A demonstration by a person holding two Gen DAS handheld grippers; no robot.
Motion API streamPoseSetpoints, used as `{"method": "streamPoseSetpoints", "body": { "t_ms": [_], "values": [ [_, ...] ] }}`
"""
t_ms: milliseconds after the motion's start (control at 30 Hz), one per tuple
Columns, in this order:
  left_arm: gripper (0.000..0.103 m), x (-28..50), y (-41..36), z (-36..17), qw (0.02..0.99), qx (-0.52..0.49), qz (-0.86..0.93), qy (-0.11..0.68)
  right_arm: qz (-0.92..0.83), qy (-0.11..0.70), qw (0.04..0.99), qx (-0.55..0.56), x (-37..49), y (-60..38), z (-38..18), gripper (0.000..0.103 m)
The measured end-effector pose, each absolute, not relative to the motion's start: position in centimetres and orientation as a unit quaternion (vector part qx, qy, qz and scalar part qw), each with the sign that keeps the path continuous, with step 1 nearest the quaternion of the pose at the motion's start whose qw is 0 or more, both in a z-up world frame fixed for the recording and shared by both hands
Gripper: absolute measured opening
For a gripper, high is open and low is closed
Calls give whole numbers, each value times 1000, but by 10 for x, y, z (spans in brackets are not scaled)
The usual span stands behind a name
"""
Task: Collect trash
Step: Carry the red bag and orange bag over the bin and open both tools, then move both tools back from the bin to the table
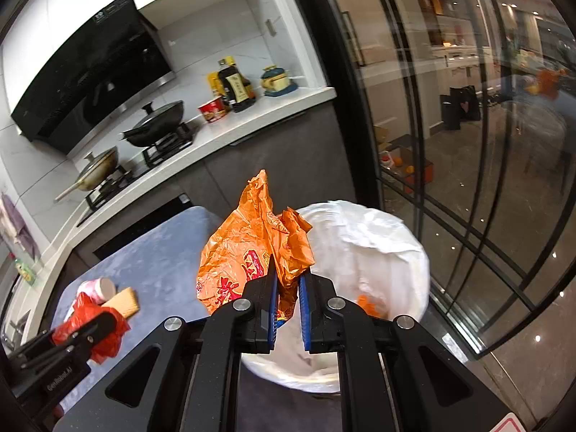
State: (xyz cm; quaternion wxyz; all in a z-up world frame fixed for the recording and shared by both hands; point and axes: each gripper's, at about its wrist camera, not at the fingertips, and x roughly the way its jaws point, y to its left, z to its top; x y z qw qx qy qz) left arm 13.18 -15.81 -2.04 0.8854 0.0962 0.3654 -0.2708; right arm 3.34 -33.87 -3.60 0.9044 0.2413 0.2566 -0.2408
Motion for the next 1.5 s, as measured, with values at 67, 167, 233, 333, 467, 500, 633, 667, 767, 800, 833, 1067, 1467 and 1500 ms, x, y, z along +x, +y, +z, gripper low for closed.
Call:
{"method": "streamPoseSetpoints", "body": {
  "t_ms": [67,167,233,333,467,500,633,667,767,800,833,1067,1467,1500],
  "values": [
    [37,129,-174,-21,882,102,-280,365,-249,257,902,242,29,-348,-39,9],
    [37,126,-195,-23,878,110,-291,364,-260,257,898,247,22,-361,-42,9],
    [37,125,-208,-26,874,115,-299,365,-266,257,895,250,19,-369,-44,9],
    [37,124,-225,-28,869,120,-307,369,-275,259,891,253,14,-381,-48,9],
    [37,126,-244,-31,865,127,-313,371,-283,262,887,255,14,-393,-53,9],
    [37,126,-248,-32,864,127,-315,372,-285,263,886,254,14,-395,-54,9],
    [37,126,-262,-34,861,134,-318,373,-289,266,884,255,16,-401,-58,10],
    [37,126,-265,-35,861,135,-319,373,-290,266,883,255,17,-402,-58,10],
    [38,128,-270,-38,859,139,-319,375,-289,269,881,259,19,-405,-63,10],
    [38,129,-272,-39,858,140,-319,377,-289,271,881,259,19,-405,-64,11],
    [39,130,-273,-40,858,141,-318,378,-289,272,881,259,20,-405,-65,13],
    [43,136,-277,-42,857,138,-316,383,-289,275,880,258,25,-404,-68,18],
    [60,139,-276,-37,863,130,-311,377,-291,266,883,253,25,-402,-65,32],
    [61,140,-275,-37,863,129,-310,377,-290,267,883,254,25,-402,-65,32]
  ]
}}
